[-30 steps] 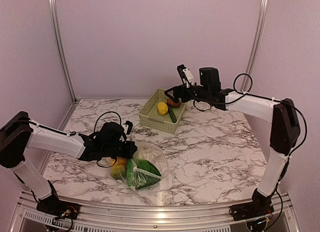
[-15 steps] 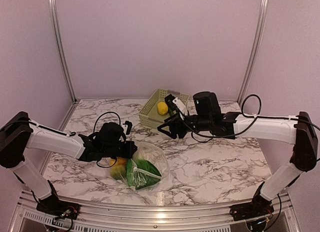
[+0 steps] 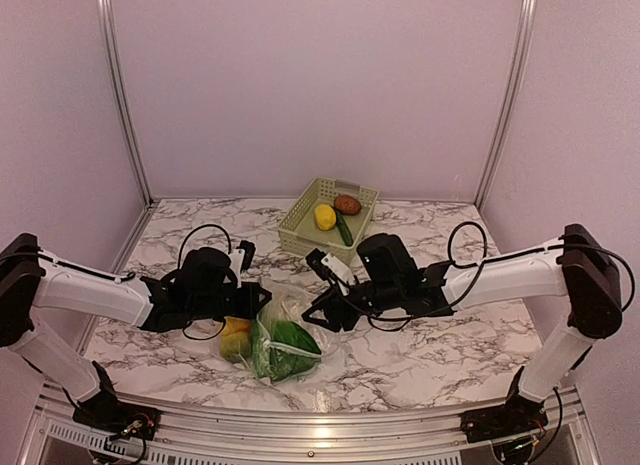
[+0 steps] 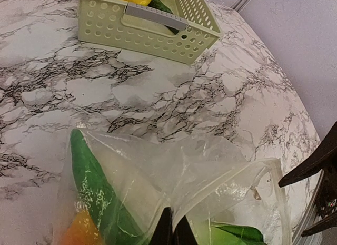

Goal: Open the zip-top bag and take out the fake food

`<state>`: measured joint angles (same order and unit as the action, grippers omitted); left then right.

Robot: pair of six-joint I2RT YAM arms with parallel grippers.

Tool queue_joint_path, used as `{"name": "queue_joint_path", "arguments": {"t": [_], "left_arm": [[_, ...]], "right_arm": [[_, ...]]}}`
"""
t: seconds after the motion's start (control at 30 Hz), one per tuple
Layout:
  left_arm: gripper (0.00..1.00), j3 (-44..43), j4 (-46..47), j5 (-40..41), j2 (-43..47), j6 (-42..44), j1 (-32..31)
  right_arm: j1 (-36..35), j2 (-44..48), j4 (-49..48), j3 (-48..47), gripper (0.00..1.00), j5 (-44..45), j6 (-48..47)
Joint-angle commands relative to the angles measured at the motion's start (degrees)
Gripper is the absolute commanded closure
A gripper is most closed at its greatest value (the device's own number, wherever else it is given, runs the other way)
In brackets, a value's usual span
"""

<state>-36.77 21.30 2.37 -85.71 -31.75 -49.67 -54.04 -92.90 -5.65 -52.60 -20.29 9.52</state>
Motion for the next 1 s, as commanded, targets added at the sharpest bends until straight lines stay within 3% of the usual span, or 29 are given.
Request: {"name": "queue_joint_path", "arguments": {"t": [0.0,0.27,0.43,0.53,0.6,0.97], "left_arm": [[1.00,1.07,3.51,-0.37,4.07,-0.44,-0.72],[1.00,0.90,5.85,-0.37,5.96,-0.21,-1.90],[1.00,2.11,7.69,-0.09,5.72,-0.98,-2.09],[1.00,2.48,8.53,-0.26,5.05,-1.38,-2.10],[1.00,2.42,8.75,-0.26,4.44,-1.45,-2.03],[1.00,0.54,5.96,2.64,2.45,-1.00,-1.94]], "right_arm": [[-1.68,-3.06,-6.98,0.23,0.54,0.14,5.68],[-3.79,-9.88,-10.47,-3.47,0.60,5.82,10.86],[-3.79,-14.02,-10.38,-6.78,0.53,9.90,11.82],[-3.86,-16.88,-12.18,-8.68,0.37,8.80,13.71],[-3.89,-18.38,-12.34,-10.11,0.32,8.01,14.79],[-4.33,-25.78,-9.65,-12.84,0.28,9.41,13.47]]}}
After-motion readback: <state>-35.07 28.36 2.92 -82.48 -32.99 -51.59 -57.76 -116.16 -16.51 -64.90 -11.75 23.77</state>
